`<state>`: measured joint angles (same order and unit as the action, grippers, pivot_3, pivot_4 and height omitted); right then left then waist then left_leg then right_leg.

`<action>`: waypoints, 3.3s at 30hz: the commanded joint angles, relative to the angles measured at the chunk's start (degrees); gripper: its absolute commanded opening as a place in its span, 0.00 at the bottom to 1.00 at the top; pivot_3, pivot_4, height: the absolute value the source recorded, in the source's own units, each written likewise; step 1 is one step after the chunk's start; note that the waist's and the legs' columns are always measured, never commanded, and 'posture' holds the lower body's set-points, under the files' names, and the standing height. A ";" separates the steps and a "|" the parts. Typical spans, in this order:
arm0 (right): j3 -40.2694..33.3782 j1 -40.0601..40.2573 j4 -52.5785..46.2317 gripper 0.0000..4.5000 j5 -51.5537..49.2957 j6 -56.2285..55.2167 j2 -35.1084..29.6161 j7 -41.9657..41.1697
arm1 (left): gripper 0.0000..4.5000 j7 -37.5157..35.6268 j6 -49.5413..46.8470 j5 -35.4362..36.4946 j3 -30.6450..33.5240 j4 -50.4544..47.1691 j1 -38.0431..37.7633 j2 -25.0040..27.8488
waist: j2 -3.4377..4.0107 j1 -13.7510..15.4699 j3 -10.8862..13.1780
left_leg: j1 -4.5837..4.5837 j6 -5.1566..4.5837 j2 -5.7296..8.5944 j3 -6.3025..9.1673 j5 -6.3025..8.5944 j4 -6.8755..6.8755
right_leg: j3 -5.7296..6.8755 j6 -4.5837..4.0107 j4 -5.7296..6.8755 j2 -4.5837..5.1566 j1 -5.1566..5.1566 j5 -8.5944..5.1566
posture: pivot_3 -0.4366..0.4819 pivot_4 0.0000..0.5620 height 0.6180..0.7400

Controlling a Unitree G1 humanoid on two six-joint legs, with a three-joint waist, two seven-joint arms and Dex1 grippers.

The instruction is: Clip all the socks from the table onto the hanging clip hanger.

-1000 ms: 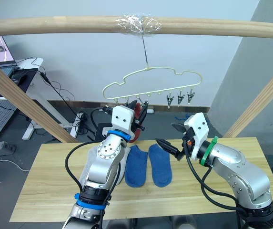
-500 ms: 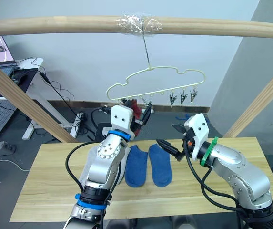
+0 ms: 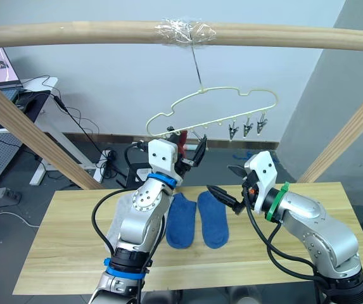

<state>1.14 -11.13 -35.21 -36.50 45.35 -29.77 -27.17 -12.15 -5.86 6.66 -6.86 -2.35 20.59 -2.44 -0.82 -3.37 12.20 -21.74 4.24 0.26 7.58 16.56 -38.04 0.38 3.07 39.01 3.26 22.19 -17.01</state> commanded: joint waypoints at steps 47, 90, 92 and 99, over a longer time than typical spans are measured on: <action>-0.37 1.00 -1.44 1.00 1.64 -2.10 0.81 -0.25 | 0.43 1.96 -1.26 -2.31 -0.07 -4.36 -0.76 1.62 | 0.00 0.02 0.00 | 0.01 0.00 0.00 -0.01 0.00 0.00 | -0.01 0.01 0.00 0.00 0.00 0.01 | 0.31 0.32 1.00; -0.38 1.22 -2.31 1.00 1.52 -1.76 1.14 0.13 | 0.06 2.80 -1.67 -4.48 -0.34 -2.60 -0.43 1.96 | 0.00 -0.01 0.00 | 0.01 0.00 0.00 -0.01 0.00 -0.01 | -0.01 0.01 0.00 0.00 0.00 0.01 | 0.30 0.31 1.00; -0.34 1.15 -2.21 1.00 1.55 -1.80 1.18 0.11 | 0.00 2.78 -1.77 -4.41 -0.30 -2.63 -0.48 1.92 | 0.00 -0.01 0.00 | 0.02 0.00 0.00 -0.01 0.00 -0.01 | -0.01 0.01 0.01 0.00 -0.01 0.01 | 0.30 0.31 1.00; -0.25 1.06 -1.85 1.00 1.67 -1.89 1.31 0.10 | 0.00 2.70 -2.50 -4.10 -0.05 -2.97 -0.72 2.04 | 0.00 0.00 0.00 | 0.02 0.00 0.00 -0.01 0.00 -0.01 | -0.01 0.01 0.01 0.00 -0.01 0.01 | 0.31 0.32 1.00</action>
<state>1.36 -9.96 -35.21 -34.57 44.30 -28.69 -27.13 -9.43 -8.20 2.30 -6.83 -3.86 20.39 -0.24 -0.82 -3.38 12.20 -21.73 4.24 0.26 7.57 16.56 -38.05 0.37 3.08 39.03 3.26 22.18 -17.00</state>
